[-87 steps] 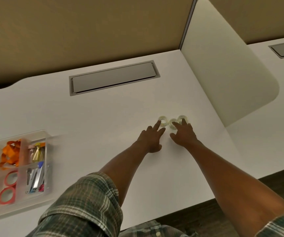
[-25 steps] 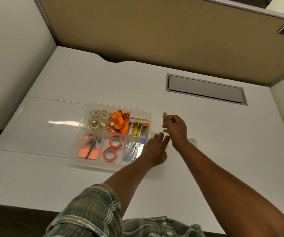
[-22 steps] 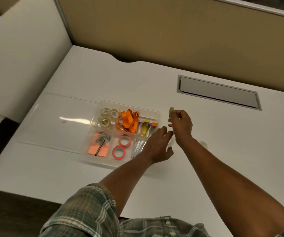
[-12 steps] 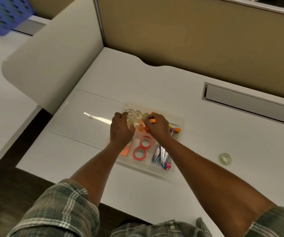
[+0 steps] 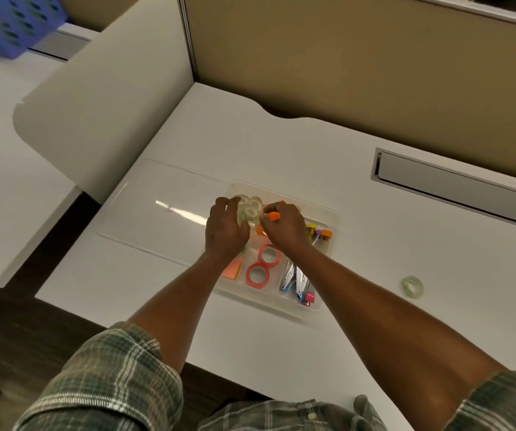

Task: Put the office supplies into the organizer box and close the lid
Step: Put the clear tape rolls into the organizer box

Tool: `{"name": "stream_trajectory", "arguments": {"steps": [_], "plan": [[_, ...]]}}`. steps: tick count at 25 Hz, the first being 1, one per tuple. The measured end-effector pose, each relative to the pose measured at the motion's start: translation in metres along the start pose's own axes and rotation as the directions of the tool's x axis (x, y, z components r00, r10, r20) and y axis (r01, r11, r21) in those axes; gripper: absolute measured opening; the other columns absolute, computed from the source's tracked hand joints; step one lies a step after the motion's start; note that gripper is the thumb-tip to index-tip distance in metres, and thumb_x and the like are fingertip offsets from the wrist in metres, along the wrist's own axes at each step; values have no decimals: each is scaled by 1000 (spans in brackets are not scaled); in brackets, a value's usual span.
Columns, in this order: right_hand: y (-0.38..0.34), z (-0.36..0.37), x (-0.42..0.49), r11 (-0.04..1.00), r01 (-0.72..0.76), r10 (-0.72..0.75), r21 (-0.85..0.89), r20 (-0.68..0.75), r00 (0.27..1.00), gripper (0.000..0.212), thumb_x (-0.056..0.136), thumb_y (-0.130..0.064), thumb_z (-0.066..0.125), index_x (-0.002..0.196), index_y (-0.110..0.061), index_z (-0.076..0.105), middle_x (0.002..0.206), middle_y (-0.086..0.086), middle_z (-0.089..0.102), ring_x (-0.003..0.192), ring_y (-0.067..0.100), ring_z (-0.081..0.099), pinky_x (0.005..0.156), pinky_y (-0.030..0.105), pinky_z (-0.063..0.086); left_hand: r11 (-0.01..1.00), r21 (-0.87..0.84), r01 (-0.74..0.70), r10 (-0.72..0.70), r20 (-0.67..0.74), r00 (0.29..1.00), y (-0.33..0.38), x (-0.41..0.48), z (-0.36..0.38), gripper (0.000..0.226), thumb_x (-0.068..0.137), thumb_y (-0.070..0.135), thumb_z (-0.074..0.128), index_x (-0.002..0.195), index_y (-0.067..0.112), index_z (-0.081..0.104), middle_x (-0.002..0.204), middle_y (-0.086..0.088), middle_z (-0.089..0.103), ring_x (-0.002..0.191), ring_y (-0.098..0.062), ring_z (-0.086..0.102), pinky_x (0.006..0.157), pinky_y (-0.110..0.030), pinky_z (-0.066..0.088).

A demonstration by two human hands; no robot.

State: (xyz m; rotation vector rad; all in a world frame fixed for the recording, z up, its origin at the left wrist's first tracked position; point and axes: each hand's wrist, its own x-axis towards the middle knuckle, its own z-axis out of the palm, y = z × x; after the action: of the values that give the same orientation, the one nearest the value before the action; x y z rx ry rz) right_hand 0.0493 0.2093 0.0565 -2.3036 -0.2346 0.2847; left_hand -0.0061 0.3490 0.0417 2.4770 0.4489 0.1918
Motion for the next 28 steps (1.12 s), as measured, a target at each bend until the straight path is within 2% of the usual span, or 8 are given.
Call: {"name": "stream_trajectory", "arguments": {"steps": [4,7,12,15,18,21,23,28], "plan": [[31,-30,-19,1000,-23,22,-6,-78,997,24,88,-25,66,109,-14,70,112,9,65,101,20,61,82,30,49,991,4,-136,136,-11,991,32,-6,14,49,80,19,65,127,8,57,122,-17,56,110,-33,56,87,-45,51],[66,-62,-41,999,-52,51,-1,-156,986,20,88,-22,66,106,-15,70,108,4,65,95,17,63,80,26,49,972,-8,-235,235,24,972,66,-13,33,46,78,17,64,123,7,60,115,-18,58,103,-35,57,83,-45,51],[144,-123,-91,982,-159,123,-106,-288,950,24,87,-20,68,111,-15,66,116,4,61,104,23,61,89,40,50,913,25,-408,399,160,903,125,-47,79,43,79,21,65,120,7,62,116,-17,59,105,-36,58,87,-44,48],[194,-155,-118,928,-292,238,-233,-233,943,38,88,-23,67,125,-15,60,136,8,53,122,31,53,97,41,47,888,75,-454,425,247,871,144,-77,108,50,84,30,63,130,9,58,134,-17,54,126,-37,49,106,-46,38],[233,-176,-138,849,-401,391,-345,-101,915,56,91,-31,63,143,-21,44,159,11,26,138,36,36,102,45,43,821,134,-555,479,366,798,158,-111,136,60,88,34,59,142,10,48,152,-20,38,142,-38,33,115,-49,28],[255,-187,-146,831,-367,415,-419,25,910,66,91,-35,61,149,-25,34,164,12,13,139,38,34,104,46,43,751,208,-627,435,558,706,164,-141,162,68,92,37,51,152,14,29,162,-17,12,151,-33,9,122,-46,11],[262,-190,-147,825,-326,402,-461,76,912,67,91,-37,60,150,-26,31,162,11,16,137,37,35,102,46,43,757,244,-607,342,643,685,163,-158,177,73,93,37,50,155,15,20,164,-15,1,151,-32,1,123,-44,11],[271,-198,-146,832,-234,303,-504,60,951,53,92,-27,57,142,-19,41,137,10,42,122,33,45,91,43,47,841,284,-460,203,622,756,166,-184,192,77,92,37,47,157,18,9,164,-12,-8,151,-31,-4,121,-45,17]]}}
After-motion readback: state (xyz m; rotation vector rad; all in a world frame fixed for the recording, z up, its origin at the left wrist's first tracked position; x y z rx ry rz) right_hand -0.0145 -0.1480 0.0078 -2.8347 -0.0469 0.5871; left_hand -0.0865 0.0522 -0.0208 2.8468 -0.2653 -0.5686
